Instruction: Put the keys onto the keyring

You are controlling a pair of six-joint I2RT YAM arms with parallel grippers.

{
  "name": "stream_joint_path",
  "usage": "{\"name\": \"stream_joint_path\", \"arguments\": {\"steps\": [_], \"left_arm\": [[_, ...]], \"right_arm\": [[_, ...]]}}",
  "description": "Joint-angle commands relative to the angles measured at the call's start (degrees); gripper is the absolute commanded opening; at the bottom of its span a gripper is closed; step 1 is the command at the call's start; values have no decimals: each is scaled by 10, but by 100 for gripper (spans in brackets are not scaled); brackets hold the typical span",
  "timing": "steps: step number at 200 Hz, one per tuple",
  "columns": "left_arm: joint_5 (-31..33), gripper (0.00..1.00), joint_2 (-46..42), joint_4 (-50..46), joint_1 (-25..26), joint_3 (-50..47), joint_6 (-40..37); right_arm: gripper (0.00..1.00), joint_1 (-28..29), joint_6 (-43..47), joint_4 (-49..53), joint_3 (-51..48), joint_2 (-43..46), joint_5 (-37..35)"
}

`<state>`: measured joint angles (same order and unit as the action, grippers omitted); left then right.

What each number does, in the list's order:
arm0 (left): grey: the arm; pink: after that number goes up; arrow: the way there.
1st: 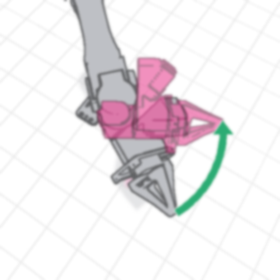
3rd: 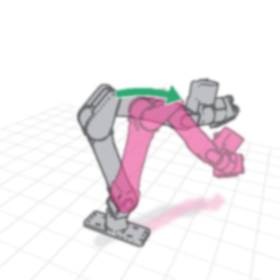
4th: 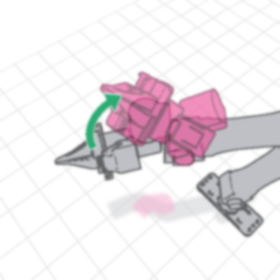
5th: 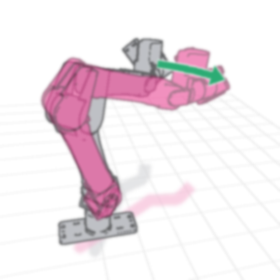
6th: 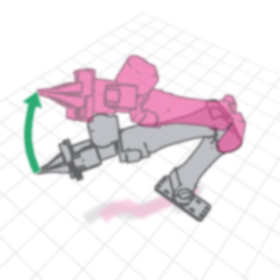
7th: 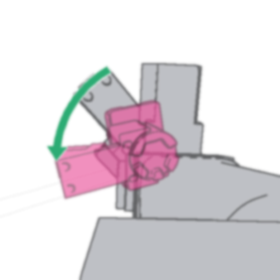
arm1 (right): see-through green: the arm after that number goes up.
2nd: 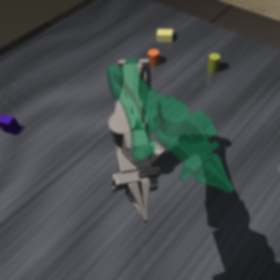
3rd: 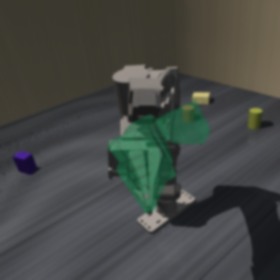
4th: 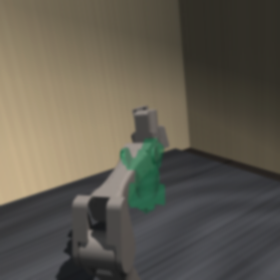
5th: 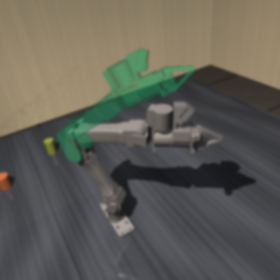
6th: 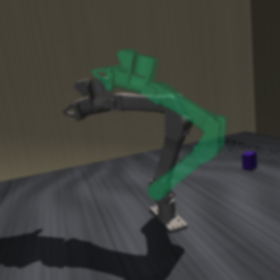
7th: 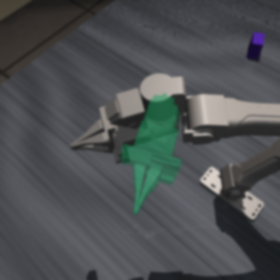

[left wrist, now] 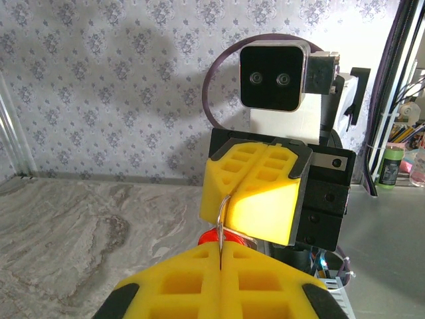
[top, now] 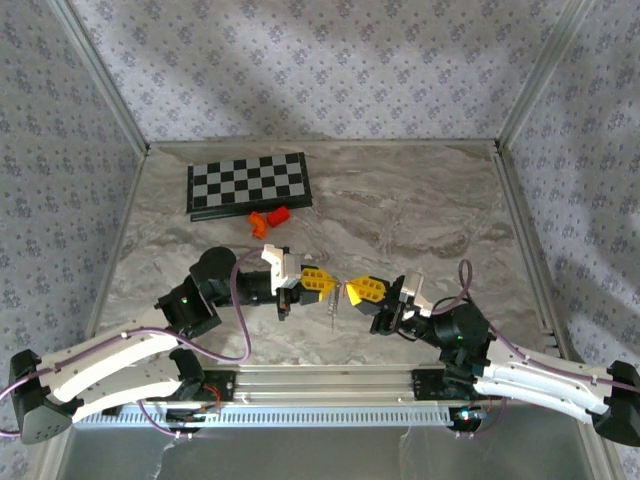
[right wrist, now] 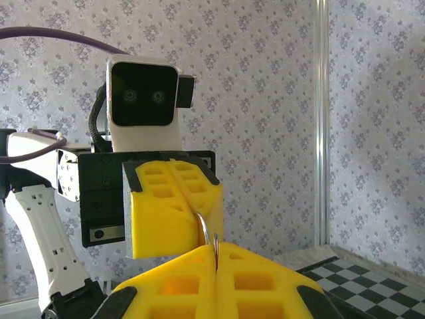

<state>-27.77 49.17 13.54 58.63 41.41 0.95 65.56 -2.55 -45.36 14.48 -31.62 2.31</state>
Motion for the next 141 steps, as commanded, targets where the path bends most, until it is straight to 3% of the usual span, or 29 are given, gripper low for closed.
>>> {"name": "stream_joint_path", "arguments": {"steps": [1,141], "left_arm": [[-2,0,-9,21,5,4,-7],[-5,0,-6,20,5,9,-5]], "right_arm": [[0,2,-11,-1,4,10,1],[0,-4,-39,15,17,6,16]]}}
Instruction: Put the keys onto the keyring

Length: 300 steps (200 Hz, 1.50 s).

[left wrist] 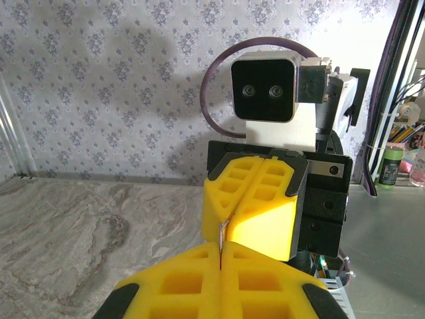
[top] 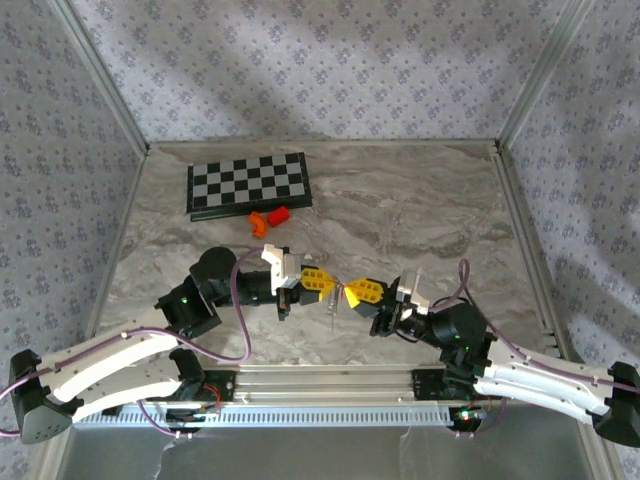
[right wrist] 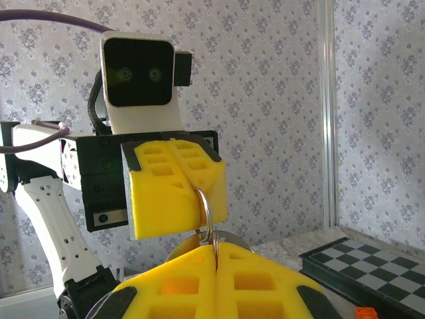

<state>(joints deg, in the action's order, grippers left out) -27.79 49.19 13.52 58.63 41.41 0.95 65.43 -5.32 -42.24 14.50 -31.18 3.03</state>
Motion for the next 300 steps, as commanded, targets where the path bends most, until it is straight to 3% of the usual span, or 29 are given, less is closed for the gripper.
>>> {"name": "stream_joint_path", "arguments": {"steps": [1,300], "left_arm": [[-5,0,-6,20,5,9,-5],[-16,0,-1,13,10,15,-6]], "right_arm": [[0,-3,-11,-16,17,1,9],[0,-4,-21,-63,15,-18,15]]}}
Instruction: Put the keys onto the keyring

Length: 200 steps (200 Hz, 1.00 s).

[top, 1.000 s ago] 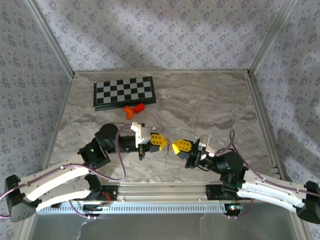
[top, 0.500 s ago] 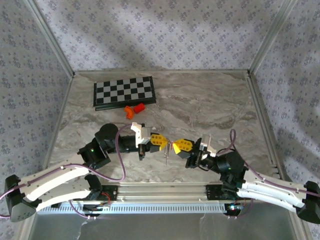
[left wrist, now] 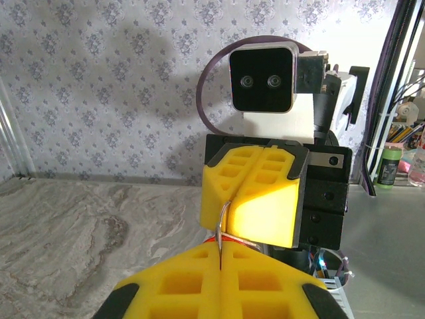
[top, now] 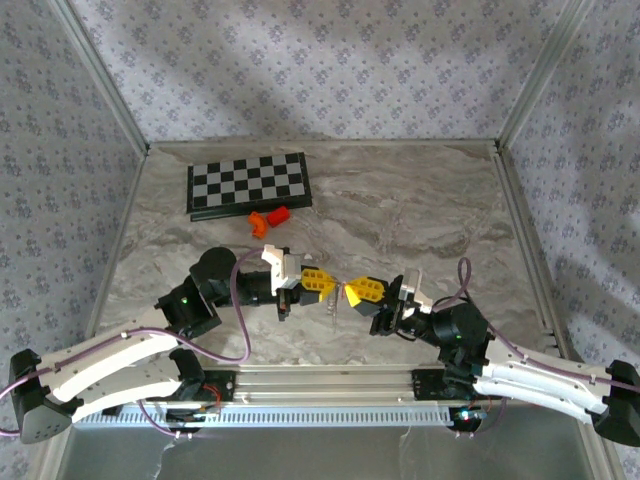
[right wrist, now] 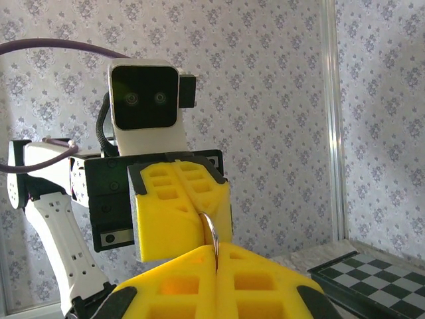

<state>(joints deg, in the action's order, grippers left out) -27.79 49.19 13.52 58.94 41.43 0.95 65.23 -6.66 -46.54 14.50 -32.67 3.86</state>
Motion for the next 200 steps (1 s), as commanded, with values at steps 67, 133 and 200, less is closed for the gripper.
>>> {"name": "stream_joint_path", "arguments": {"steps": [67,133,200], "left_arm": [[-16,0,0,12,8,17,-6],[-13,0,-1,9,8,18,-9],[-14,0,3,11,9,19,-9]], "right_arm": [[0,-2,-7,-19,14,-4,5],[0,0,-2,-26,6,9,4],[0,0,0,-28,2,11,0]]}}
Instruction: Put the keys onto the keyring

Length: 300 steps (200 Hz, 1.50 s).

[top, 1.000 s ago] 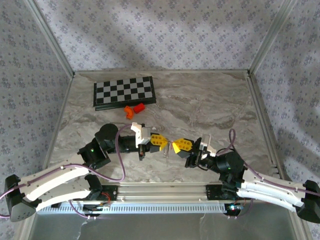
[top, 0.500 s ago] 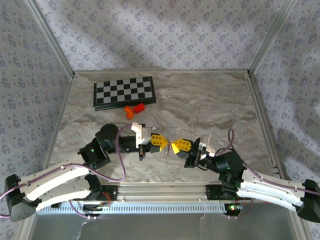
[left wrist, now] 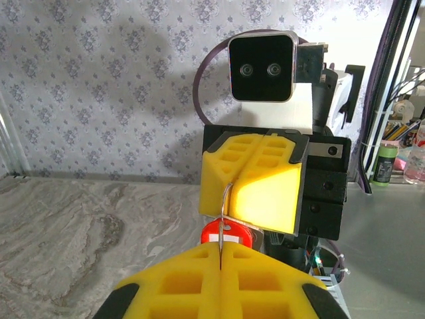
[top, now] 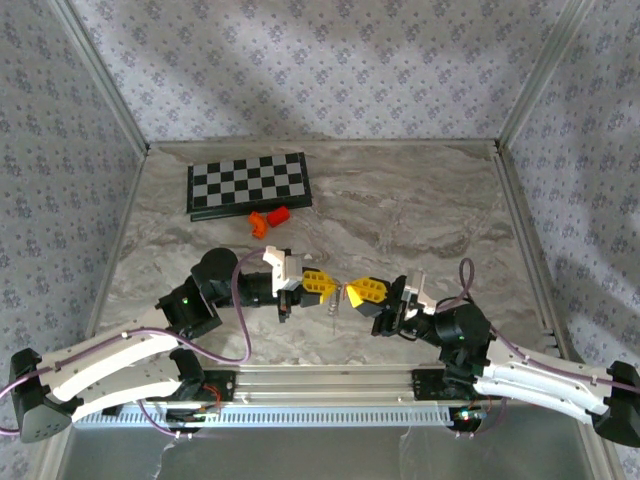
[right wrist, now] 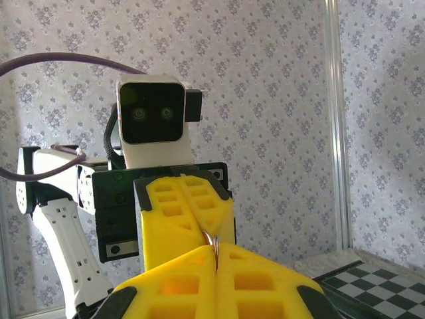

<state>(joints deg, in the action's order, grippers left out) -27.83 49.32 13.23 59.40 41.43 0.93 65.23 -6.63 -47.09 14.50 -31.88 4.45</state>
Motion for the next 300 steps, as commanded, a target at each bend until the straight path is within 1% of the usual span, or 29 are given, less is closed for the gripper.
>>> {"name": "stream_joint_path", "arguments": {"steps": [1,67,193,300], "left_arm": [[-14,0,2,13,5,19,-8],[-14,0,1,13,5,21,-9],[-13,0,-1,14,6,18,-9],[-11,0,-4,11,7,20,-9]], "right_arm": [[0,0,0,-22,1,3,-6],[0,0,-4,-21,-1,1,1],[0,1,0,-12,-4,-2,-19],[0,4,-2,-14,-9,13,-8]]}}
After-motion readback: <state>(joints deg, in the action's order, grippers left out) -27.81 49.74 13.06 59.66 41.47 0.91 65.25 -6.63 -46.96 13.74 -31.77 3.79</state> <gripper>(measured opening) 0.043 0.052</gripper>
